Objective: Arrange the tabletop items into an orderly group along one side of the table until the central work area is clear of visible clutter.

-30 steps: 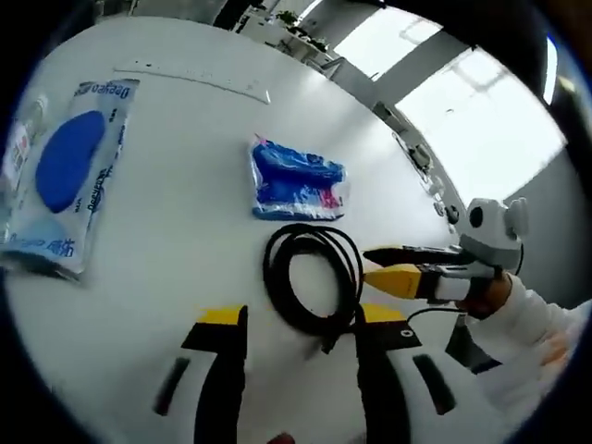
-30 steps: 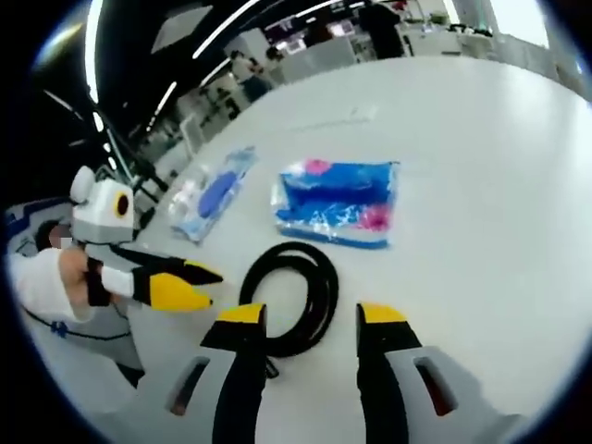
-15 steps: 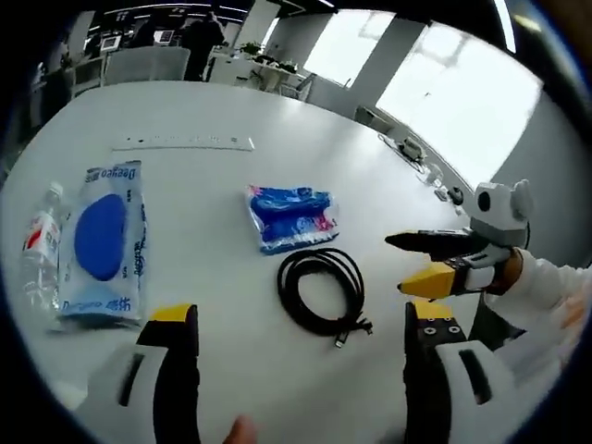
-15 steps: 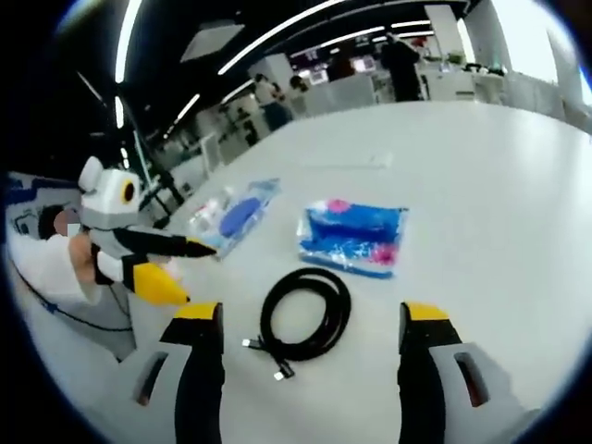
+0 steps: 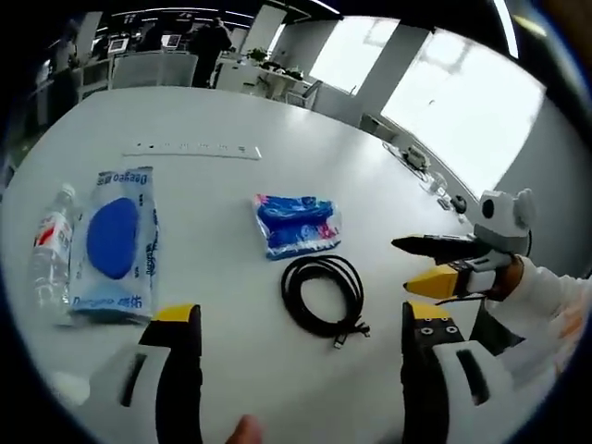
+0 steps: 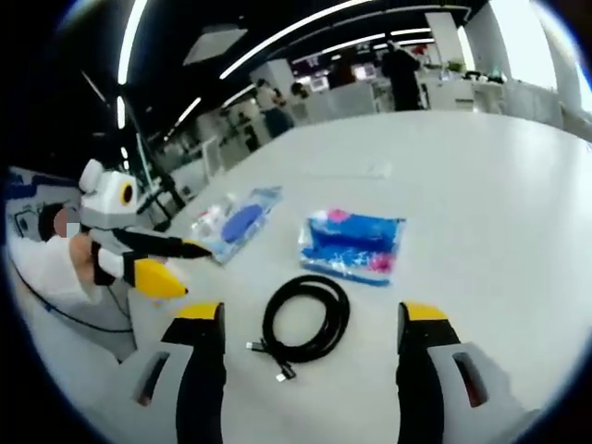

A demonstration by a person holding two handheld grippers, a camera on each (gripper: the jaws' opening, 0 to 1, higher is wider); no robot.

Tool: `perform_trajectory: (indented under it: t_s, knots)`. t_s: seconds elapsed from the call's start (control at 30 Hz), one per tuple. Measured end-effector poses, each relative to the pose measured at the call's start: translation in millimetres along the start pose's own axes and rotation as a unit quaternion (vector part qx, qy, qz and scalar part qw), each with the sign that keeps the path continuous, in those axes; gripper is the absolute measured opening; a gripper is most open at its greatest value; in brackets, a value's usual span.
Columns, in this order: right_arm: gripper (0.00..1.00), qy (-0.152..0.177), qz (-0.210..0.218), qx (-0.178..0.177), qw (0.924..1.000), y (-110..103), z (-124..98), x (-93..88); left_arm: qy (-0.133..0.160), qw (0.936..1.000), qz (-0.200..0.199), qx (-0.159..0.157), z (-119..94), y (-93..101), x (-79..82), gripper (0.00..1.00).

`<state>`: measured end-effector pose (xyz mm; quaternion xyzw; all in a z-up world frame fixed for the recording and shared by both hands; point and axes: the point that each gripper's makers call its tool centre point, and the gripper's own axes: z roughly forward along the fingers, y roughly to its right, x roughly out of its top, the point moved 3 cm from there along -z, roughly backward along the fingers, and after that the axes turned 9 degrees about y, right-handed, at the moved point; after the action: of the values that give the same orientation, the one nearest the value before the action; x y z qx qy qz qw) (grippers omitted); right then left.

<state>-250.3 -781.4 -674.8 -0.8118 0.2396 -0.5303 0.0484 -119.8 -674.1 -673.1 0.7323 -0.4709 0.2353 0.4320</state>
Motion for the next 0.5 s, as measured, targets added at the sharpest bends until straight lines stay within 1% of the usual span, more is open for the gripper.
perform_trajectory:
  t_s: [0.27, 0.4, 0.5]
  knots:
    - [0.74, -0.001, -0.011, 0.005, 0.9999, 3.8, 2.2, 10.2, 0.006, 0.9998, -0.015, 0.012, -1.8, -2.9, 0.2, 0.88]
    - [0.73, -0.007, -0.029, 0.015, 0.9995, 5.1, 7.7, 20.6, 0.010, 0.9995, -0.023, 0.019, -4.2, -3.4, -2.3, 0.86]
    - [0.71, -0.008, -0.040, 0.022, 0.9989, 6.2, 13.0, 30.9, 0.011, 0.9989, -0.037, 0.026, -6.8, -5.6, -7.8, 0.84]
